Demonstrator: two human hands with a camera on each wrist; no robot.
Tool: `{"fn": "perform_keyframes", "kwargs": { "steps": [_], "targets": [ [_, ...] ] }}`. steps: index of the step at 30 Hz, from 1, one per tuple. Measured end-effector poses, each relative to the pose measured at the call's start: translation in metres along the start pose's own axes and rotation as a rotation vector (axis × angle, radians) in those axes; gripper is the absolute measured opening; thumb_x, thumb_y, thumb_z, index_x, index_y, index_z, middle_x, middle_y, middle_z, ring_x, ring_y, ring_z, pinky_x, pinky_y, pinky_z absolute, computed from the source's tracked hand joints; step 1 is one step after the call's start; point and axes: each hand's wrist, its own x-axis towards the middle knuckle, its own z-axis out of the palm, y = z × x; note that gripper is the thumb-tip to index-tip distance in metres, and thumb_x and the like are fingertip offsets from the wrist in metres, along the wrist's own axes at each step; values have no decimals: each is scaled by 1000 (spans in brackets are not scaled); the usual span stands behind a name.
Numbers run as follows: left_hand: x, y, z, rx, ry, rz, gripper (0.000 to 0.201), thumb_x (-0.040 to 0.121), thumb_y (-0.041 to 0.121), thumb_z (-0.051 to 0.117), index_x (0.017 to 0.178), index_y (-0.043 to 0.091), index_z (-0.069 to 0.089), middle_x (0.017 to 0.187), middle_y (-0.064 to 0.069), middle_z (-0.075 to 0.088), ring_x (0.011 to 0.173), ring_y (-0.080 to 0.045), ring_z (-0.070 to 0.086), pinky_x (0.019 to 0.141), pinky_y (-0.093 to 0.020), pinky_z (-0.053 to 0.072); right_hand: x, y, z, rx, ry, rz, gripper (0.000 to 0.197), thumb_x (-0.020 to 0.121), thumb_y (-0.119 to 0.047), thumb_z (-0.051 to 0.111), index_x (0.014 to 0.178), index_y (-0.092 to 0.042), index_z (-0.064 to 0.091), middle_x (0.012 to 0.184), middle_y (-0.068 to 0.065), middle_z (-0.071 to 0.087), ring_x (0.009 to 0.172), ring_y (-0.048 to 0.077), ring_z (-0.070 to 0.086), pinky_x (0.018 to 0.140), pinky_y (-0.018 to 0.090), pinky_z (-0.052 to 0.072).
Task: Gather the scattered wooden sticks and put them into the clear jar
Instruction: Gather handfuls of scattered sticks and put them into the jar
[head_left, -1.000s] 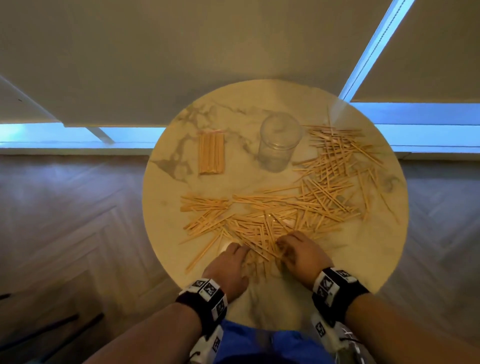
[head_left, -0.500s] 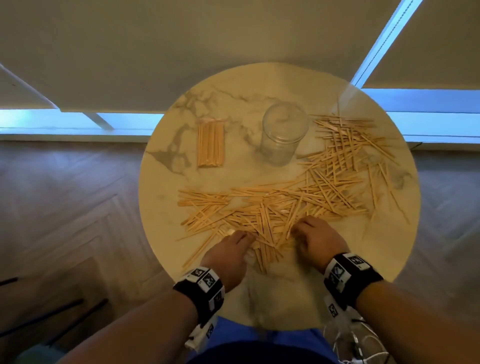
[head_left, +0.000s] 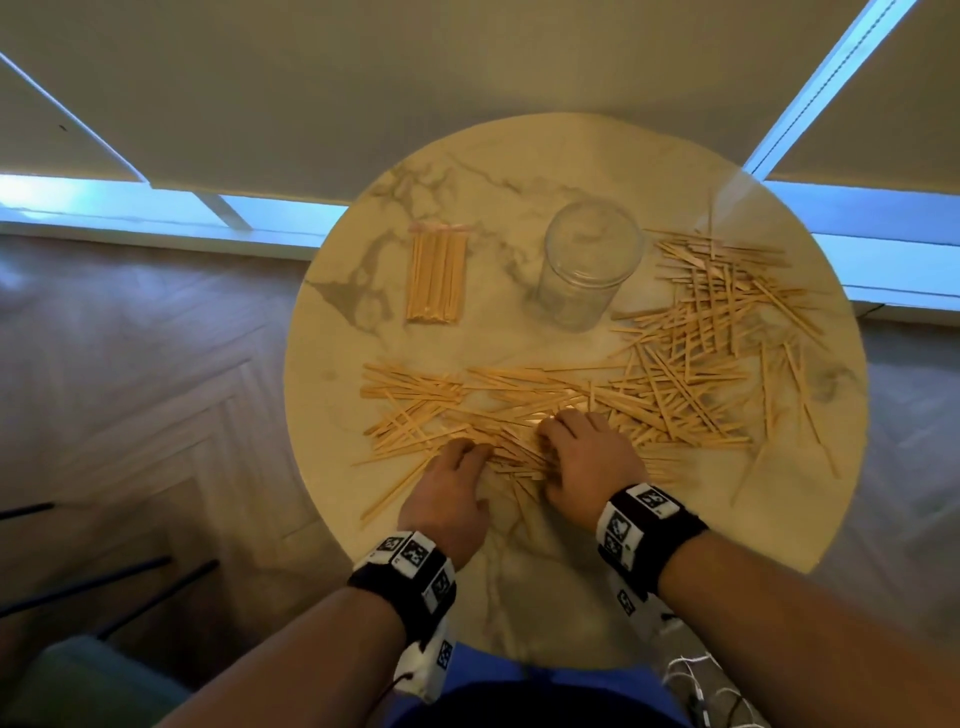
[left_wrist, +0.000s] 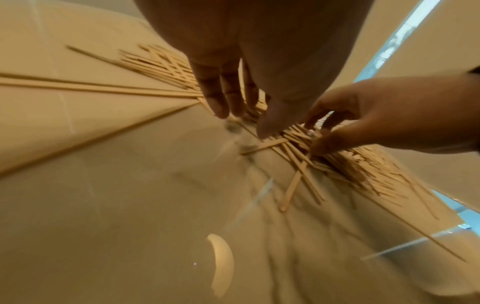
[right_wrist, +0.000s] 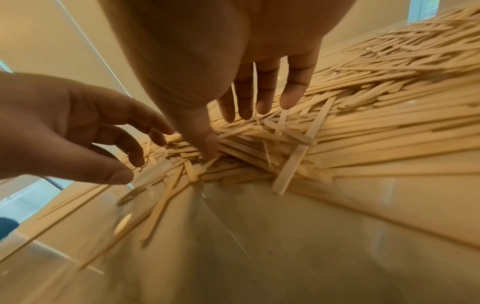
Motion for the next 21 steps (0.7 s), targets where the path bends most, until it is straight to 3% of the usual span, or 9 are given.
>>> {"fn": "perform_keyframes", "kwargs": {
  "steps": [3, 7, 11, 14, 17, 21],
  "targets": [
    [2, 1, 1, 12, -34, 16, 70, 96, 22, 60, 159, 28, 31, 161, 6, 22, 144, -22, 36, 118, -32, 39, 2, -3, -1, -46, -31, 14, 79, 78, -51, 72, 144, -24, 39, 143, 2, 44, 130, 29, 43, 100, 47, 49],
    [6, 4, 2, -2, -60, 93, 69, 95, 22, 60, 158, 29, 36, 161, 6, 28, 145, -20, 35, 119, -30, 34, 12, -10, -3, -57, -18, -13, 49, 90, -29, 58, 137, -23, 47, 139, 3, 52, 129, 28, 46, 99, 45, 46],
    [-1, -9, 1, -118, -17, 119, 66, 92, 24, 64, 155, 30, 44, 159, 8, 37, 144, -14, 38, 116, -22, 30, 14, -8, -7, -118, 7, -61, 38, 96, -30, 49, 133, -22, 51, 136, 3, 56, 127, 28, 49, 101, 46, 42],
    [-14, -23, 1, -195, 97, 111, 61, 88, 23, 69, 147, 30, 52, 152, 7, 46, 138, -13, 45, 111, -22, 35, 15, -4, -6, -152, 32, -94, 34, 101, -28, 41, 133, -22, 52, 136, 4, 56, 128, 27, 47, 107, 47, 38],
    [-21, -35, 2, -282, 193, 76, 55, 87, 23, 72, 140, 25, 57, 138, 10, 51, 120, -11, 56, 102, -28, 51, 15, -1, -6, -156, 68, -101, 34, 103, -23, 37, 133, -22, 52, 138, 3, 54, 129, 28, 45, 110, 48, 34],
    [-24, -40, -2, -367, 238, -22, 51, 89, 24, 74, 137, 25, 57, 126, 14, 52, 99, 5, 55, 81, -5, 44, 12, 3, -13, -95, 145, -90, 39, 96, -14, 44, 132, -18, 57, 144, 5, 53, 132, 31, 45, 113, 50, 35]
  ]
}}
